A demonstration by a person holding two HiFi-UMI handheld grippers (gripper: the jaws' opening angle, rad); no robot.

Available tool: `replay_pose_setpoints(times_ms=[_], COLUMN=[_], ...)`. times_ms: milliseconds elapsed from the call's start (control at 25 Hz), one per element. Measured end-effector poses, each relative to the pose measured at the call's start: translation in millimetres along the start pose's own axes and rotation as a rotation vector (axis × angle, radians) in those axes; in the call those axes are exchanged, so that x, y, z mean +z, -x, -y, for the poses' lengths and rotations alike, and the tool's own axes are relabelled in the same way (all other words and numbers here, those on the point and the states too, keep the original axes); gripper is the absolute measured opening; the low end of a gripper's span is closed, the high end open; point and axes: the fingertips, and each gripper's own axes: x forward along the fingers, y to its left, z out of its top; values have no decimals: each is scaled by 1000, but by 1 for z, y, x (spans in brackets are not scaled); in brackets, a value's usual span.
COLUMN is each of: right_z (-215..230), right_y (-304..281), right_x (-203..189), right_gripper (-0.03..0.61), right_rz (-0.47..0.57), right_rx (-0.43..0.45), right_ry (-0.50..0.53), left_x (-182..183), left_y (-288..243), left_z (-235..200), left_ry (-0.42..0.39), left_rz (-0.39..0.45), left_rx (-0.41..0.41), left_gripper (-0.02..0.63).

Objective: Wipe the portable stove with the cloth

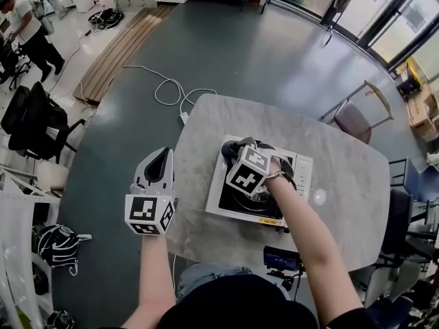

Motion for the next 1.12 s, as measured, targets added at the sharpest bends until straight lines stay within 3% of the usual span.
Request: replay_pose_setpoints(times_ms=[160,480,920,1120], right_z=[-16,-45,-118,-138], right_y=[-7,-1,23,27], right_x=[4,7,2,4], right_gripper=[121,121,121,121], right_rz=[-37,21,64,77], right_rx=[6,172,374,367], right_ry=[144,97,272,357], left_x=[-2,1,10,15], left_y=[0,-1,8,17], left_z=[-5,0,11,14], left_ry=[10,4,-19,-30], left_rz=[0,7,20,29], left_rx=[7,-14,-28,-30], left_gripper=[11,11,11,11])
